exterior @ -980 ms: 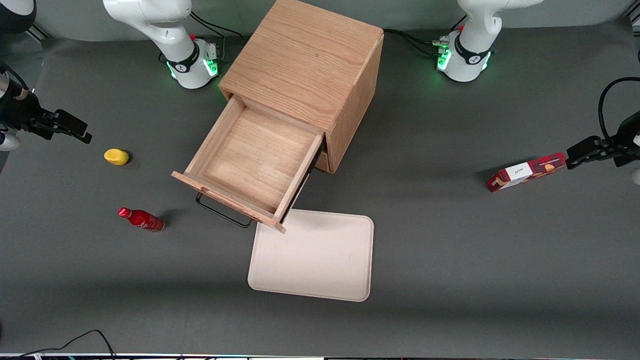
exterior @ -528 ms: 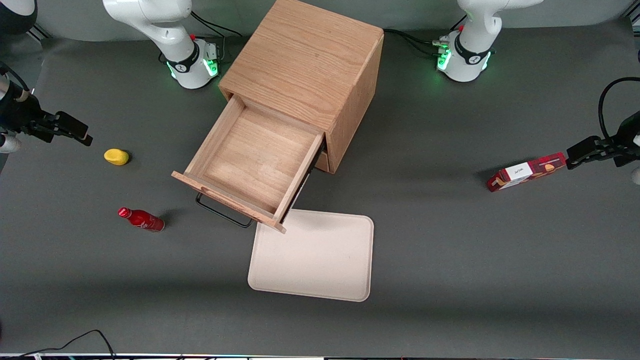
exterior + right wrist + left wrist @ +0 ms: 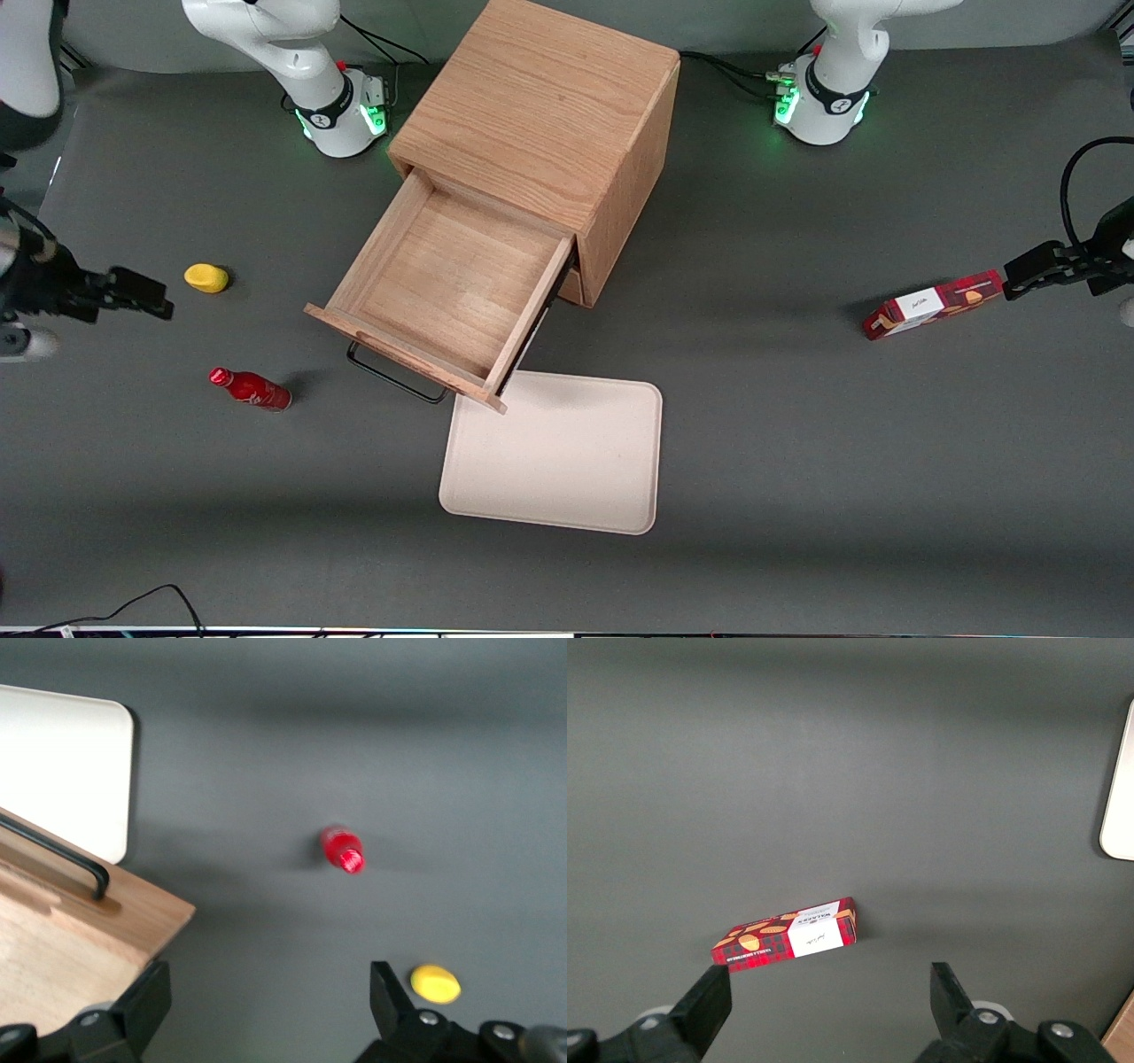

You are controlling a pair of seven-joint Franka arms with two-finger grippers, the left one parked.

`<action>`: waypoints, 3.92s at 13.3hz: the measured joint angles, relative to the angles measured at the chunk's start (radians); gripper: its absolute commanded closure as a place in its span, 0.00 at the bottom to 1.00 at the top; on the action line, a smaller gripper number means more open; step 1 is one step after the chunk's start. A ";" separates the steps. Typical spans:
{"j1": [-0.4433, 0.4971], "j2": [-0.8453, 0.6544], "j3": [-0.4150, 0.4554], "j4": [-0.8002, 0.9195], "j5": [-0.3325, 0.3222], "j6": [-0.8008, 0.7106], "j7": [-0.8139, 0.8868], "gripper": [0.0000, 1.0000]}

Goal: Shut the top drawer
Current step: 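Move the right gripper to the front of the open wooden drawer, then press the right gripper against the drawer front beside the black handle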

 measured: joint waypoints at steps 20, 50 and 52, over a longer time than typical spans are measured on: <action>-0.004 0.489 0.203 0.323 0.237 -0.020 -0.583 0.00; 0.089 0.558 0.243 0.322 0.058 -0.008 -0.555 0.00; 0.091 0.559 0.262 0.321 0.044 -0.004 -0.545 0.00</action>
